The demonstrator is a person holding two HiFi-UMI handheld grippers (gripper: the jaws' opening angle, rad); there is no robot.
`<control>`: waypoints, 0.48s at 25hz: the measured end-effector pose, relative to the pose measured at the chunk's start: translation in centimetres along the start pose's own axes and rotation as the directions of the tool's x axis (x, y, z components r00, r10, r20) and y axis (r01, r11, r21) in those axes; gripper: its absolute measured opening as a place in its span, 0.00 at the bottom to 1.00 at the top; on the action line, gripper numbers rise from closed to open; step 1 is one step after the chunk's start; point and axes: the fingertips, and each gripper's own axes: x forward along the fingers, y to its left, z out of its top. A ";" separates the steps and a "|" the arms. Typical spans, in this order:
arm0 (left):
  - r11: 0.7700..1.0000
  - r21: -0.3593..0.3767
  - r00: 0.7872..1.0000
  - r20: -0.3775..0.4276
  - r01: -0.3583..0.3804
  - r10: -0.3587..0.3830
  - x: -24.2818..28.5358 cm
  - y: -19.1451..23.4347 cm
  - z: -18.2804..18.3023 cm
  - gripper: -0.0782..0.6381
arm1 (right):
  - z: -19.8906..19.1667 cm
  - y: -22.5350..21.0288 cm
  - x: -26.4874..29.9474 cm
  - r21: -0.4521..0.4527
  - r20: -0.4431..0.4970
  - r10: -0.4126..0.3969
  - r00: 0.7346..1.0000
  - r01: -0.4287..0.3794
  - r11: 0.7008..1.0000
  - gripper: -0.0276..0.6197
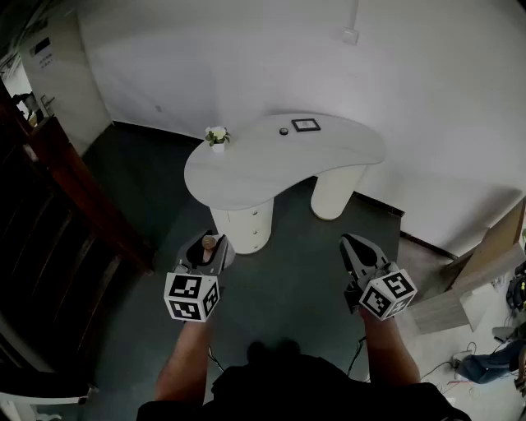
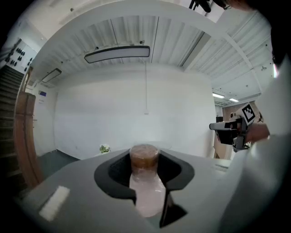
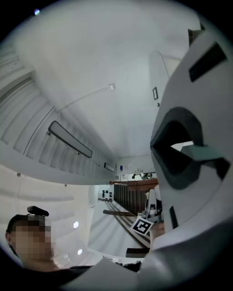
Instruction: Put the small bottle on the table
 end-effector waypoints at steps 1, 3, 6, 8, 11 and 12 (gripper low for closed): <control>1.000 0.000 1.000 -0.002 0.003 -0.003 0.2 -0.4 0.0 0.30 | 0.0 0.0 -0.1 0.000 0.000 0.006 1.000 -0.006 1.000 0.06; 1.000 -0.001 1.000 -0.004 0.004 -0.004 0.6 -1.0 0.1 0.30 | 0.0 -0.2 -0.3 0.000 -0.002 0.017 1.000 -0.017 1.000 0.06; 1.000 -0.002 1.000 -0.003 0.001 -0.001 1.1 -1.9 0.3 0.30 | 0.0 -1.0 -0.5 0.002 -0.004 0.023 1.000 -0.023 1.000 0.06; 1.000 -0.003 1.000 -0.005 -0.001 0.001 1.5 -2.2 0.3 0.30 | 0.0 -1.6 -0.7 0.003 0.001 0.017 1.000 -0.017 1.000 0.06; 0.999 -0.036 1.000 0.000 -0.007 0.007 1.9 -2.3 0.5 0.30 | 0.2 -2.7 -0.9 0.012 0.016 0.009 1.000 -0.010 1.000 0.06; 0.999 -0.050 1.000 0.005 -0.009 0.010 2.0 -2.4 0.7 0.30 | 0.3 -3.2 -0.9 0.013 0.020 0.007 1.000 -0.007 1.000 0.06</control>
